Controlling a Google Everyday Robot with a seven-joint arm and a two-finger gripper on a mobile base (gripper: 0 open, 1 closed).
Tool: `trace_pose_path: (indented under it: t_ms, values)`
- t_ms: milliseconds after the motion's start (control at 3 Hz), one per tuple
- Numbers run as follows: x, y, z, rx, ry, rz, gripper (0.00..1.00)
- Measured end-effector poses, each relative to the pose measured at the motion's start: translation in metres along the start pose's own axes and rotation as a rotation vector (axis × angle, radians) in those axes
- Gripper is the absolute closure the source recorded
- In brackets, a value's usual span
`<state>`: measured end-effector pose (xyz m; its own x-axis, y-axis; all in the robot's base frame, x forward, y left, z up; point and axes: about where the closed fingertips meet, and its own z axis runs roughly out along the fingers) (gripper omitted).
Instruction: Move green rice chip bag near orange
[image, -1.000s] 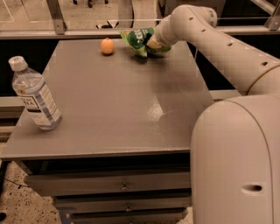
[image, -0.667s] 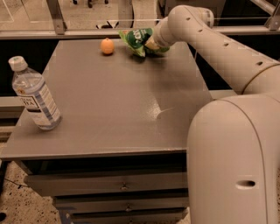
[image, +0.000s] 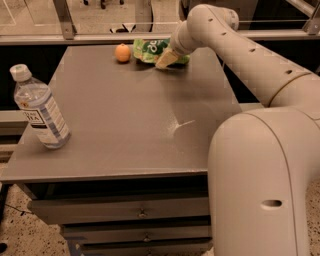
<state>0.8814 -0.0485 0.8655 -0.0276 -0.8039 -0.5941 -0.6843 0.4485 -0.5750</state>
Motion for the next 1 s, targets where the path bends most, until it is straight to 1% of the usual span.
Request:
trace_pose_path:
  t_ms: [1000]
  values:
    - [-0.0001,-0.0007,-0.0013,0.000,0.001,-0.001,0.00]
